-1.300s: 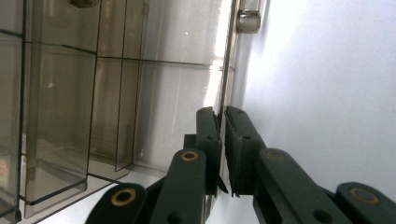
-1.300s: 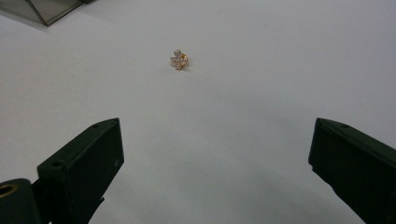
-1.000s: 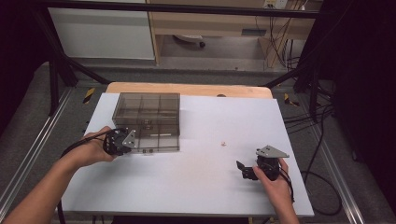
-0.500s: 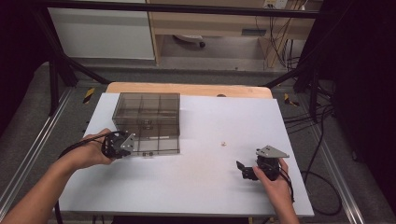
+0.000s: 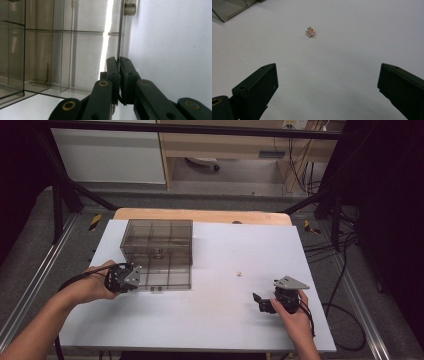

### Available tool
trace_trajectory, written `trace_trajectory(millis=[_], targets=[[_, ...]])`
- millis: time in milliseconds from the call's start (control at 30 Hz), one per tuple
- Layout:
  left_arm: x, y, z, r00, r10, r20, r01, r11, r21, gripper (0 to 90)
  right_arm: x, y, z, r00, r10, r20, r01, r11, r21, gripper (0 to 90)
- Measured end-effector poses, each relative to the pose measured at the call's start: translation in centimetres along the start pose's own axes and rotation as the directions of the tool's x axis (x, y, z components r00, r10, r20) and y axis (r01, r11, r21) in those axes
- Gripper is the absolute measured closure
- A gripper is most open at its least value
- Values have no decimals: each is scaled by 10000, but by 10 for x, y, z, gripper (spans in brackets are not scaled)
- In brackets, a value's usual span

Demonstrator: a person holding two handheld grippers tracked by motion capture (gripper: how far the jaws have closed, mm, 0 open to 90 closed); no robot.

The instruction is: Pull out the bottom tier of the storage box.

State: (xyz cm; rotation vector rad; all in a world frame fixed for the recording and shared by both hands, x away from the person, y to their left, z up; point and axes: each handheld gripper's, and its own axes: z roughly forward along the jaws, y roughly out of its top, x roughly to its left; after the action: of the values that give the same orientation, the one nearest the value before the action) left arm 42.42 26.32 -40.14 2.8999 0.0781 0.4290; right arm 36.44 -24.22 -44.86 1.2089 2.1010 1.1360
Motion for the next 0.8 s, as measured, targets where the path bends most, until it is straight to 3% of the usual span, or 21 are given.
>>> trace_trajectory(millis=[433, 633, 800], targets=[[-2, -1, -1, 9999, -103, -10, 103, 9999, -44, 861, 0, 0, 1, 10000, 8, -54, -7, 10000, 51, 37], [-5, -4, 0, 9957, -842, -384, 832, 9962, -256, 812, 0, 0, 0, 10000, 4, -39, -4, 10000, 29, 37], [-15, -9, -3, 9877, -1402, -687, 1298, 9819, -1379, 675, 0, 1, 0, 10000, -34, -39, 34, 10000, -3, 37]])
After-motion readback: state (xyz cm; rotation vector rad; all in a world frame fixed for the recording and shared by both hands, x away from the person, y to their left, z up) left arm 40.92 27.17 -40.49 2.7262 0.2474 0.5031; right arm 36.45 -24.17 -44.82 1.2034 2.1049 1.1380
